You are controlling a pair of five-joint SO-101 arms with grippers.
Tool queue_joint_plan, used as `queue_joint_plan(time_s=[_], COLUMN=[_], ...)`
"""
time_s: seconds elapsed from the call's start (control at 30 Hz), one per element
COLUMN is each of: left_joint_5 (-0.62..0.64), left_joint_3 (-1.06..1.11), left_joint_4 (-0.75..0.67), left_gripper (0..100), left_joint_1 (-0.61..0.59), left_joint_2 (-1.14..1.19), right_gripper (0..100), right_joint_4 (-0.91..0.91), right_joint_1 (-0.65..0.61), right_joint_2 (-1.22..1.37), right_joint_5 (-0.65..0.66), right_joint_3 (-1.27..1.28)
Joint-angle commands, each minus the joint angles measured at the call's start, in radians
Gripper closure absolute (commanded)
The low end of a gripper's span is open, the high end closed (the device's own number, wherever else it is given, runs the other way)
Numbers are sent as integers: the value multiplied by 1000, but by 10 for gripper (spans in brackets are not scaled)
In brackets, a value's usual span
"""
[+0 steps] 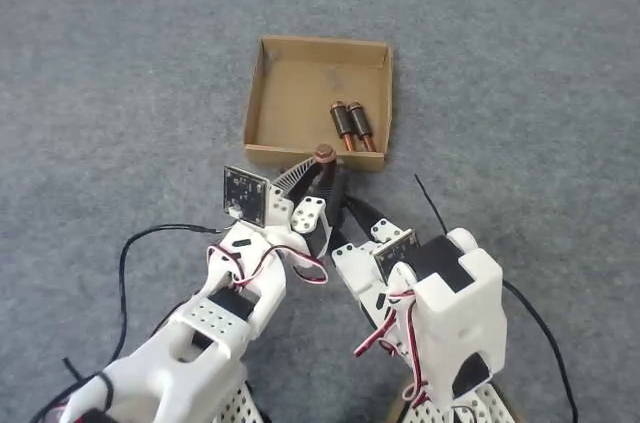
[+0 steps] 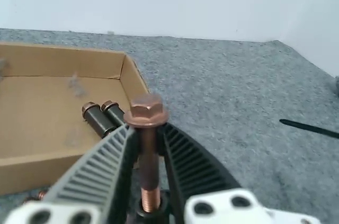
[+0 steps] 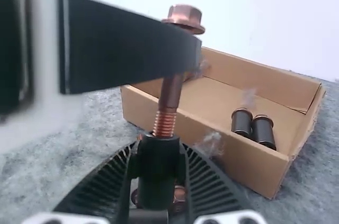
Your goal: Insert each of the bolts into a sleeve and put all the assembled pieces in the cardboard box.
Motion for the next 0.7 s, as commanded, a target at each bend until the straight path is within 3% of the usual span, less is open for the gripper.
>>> queue_joint_plan(time_s=[0.0,0.67], left_joint_5=[-8,-11], left_joint_3=[-4,50], left_joint_4=[75,193], left_gripper=[989,989], left_joint_1=[2,20], left_joint_2=[-71,-78], right_gripper=[993,993], right_joint_4=[-28,-30], right_joint_1=[28,44], right_joint_2=[-54,-54], right_joint_5=[-3,-8], right_joint_3=[21,18])
